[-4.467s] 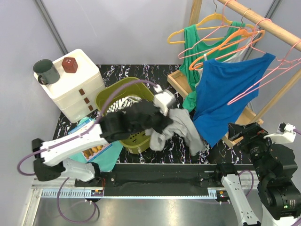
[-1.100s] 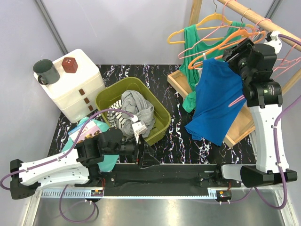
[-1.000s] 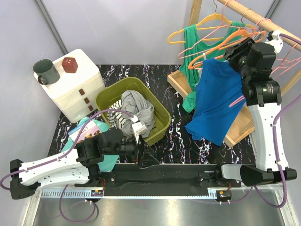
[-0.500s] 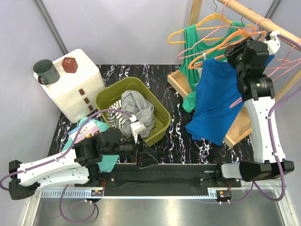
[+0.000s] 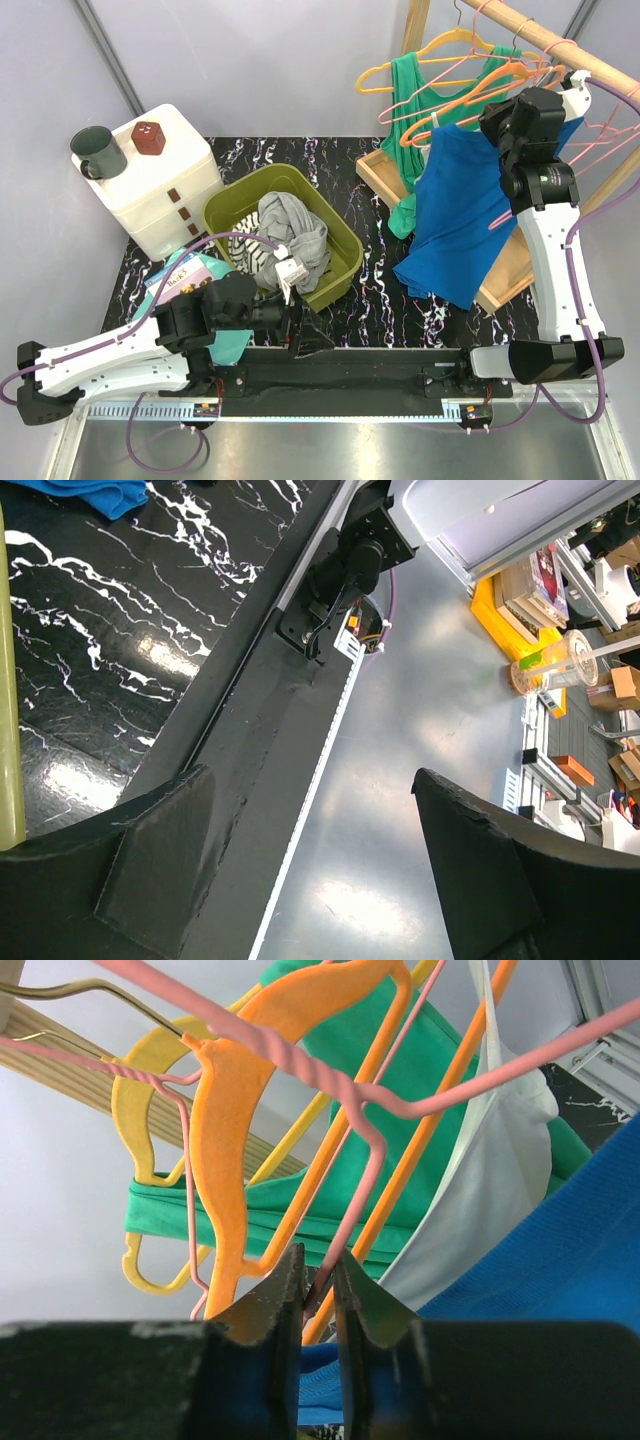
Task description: Remove the tank top from the hanger
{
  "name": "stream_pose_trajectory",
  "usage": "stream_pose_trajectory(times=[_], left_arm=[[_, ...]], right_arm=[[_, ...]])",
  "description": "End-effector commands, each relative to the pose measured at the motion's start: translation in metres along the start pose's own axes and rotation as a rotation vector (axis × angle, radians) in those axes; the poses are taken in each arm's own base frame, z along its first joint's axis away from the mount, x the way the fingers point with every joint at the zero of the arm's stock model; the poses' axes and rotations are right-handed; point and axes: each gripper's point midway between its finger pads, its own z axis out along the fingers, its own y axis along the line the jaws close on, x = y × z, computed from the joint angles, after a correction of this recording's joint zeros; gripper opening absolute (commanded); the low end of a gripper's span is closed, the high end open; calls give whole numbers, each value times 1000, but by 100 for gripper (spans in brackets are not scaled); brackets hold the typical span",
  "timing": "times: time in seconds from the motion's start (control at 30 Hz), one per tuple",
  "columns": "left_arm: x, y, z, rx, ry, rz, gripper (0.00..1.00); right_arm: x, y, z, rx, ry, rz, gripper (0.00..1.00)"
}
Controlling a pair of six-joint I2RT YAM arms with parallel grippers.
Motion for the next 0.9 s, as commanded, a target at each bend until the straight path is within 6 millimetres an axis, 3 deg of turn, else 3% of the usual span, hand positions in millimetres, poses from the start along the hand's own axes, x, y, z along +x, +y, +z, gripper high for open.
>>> stream_pose_trajectory(times=[0.0,0.27,0.53,0.7,0.73,0.87], left_arm=[[-24,-18,-9,38,-75,20,84],[-24,-18,-12,43,-84,14,83],[-25,-19,-13,47,-88,21,83],[-27,-20,-13,46,-93,34,83],[-27,-19,-12,42,-90,36,83],[-28,-19,-9,40,-82,46,84]], right_arm=[[-30,12,-18,-43,-91,67,19],[-53,22,-47,-98,-134,110,0],[-59,40,-87,-222,-87,156,0],[-38,34,-113,-272,11,163,0],[-41,34,-126,-296,6,167,0],[-12,28,-146,-348,128,133,0]])
